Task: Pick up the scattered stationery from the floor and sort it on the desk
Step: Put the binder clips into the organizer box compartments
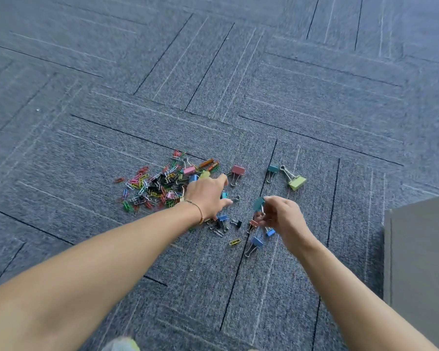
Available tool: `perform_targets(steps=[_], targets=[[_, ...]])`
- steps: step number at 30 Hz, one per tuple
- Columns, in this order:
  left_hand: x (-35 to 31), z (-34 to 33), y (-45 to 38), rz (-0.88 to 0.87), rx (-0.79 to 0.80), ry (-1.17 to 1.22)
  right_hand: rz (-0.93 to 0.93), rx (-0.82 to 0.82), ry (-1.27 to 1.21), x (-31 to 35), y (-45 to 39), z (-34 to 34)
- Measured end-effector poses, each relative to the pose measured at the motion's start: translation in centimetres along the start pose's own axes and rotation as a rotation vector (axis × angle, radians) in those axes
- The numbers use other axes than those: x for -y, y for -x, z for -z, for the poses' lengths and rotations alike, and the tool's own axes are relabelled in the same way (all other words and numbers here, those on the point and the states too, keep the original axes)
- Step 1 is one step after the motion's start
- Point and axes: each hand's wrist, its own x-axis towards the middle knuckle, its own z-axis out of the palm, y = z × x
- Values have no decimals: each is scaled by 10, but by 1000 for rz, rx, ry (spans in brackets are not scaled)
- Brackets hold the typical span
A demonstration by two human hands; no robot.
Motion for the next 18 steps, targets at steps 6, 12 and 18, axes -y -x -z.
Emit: perform_targets(steps=[6, 12, 18], targets=[[-7, -3, -9, -85, -54, -71, -138, 21, -456, 7, -3, 9], [-4, -11, -9, -180, -27, -105, -84, -172, -101, 26, -37, 23], [-3, -14, -12, -227, -18, -209, 143, -374, 790, 43, -84, 15]])
